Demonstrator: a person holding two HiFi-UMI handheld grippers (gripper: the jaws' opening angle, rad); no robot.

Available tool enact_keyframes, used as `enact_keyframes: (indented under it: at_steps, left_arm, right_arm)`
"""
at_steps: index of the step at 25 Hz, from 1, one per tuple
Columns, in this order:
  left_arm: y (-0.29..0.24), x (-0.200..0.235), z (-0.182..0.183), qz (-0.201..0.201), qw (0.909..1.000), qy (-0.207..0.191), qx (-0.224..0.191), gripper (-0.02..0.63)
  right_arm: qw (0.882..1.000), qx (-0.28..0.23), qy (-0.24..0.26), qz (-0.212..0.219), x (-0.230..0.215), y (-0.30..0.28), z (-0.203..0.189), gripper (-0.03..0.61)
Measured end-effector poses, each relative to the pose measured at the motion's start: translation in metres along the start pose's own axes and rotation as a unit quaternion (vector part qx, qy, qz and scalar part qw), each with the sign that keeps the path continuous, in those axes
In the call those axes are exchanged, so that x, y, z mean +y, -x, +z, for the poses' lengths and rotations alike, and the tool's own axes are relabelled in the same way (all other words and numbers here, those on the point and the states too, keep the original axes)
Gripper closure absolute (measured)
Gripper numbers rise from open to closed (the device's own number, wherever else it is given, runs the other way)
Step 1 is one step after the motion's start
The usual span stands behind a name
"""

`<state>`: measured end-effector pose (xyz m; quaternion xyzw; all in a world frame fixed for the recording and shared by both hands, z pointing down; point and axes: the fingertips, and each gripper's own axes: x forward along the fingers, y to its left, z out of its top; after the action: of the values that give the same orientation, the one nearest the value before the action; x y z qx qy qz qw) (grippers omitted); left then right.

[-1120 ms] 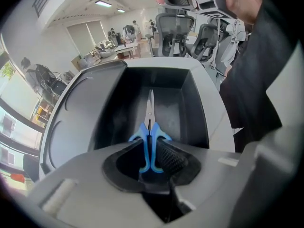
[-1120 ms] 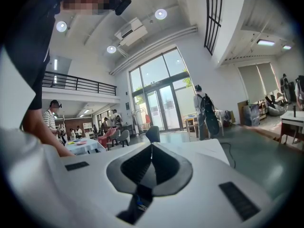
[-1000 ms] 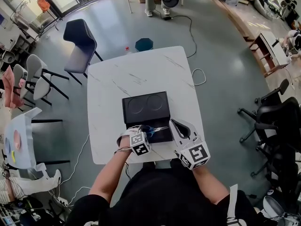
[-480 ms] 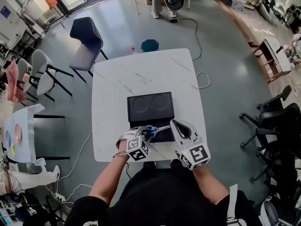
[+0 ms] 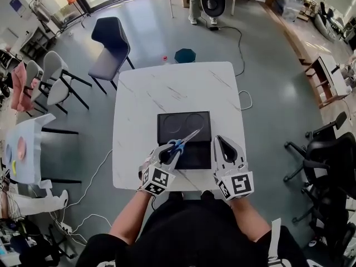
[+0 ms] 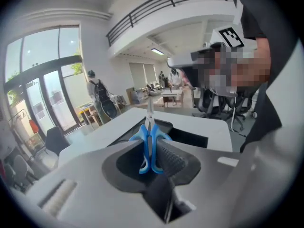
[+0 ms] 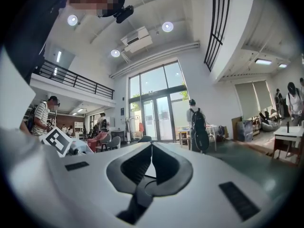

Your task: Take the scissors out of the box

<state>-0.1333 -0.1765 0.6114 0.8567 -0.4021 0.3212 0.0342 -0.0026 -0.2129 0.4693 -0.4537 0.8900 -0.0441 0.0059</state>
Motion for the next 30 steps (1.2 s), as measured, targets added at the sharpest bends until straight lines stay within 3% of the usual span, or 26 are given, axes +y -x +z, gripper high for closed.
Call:
enact_keyframes:
  at_steps: [4,8,14,25,30]
  left_arm:
    - [0.013,0.022,0.024,0.054,0.9948,0.061,-0.062,0.52]
    - [0.029,0.034,0.046,0.103,0.9857,0.078,-0.109,0.52]
    - [0.055,0.048,0.059,0.141,0.9611,0.163,-0.173,0.52]
    - [0.078,0.071,0.053,0.18,0.9471,0.188,-0.188,0.52]
    - [0.087,0.079,0.054,0.191,0.9422,0.192,-0.198,0.52]
  right_arm:
    - [1.0,0.003,0.002,0.008,0.005,-0.002,0.001,0.571]
    - [1.0,0.007,0.003,0.024,0.016,-0.006,0.0,0.571]
    - [0.999,0.016,0.013,0.046,0.031,-0.011,-0.002,0.571]
    - [0.996,0.023,0.033,0.08,0.058,-0.017,-0.005,0.571]
    - [0.996,0.012,0.052,0.072,0.058,-0.017,-0.001,0.571]
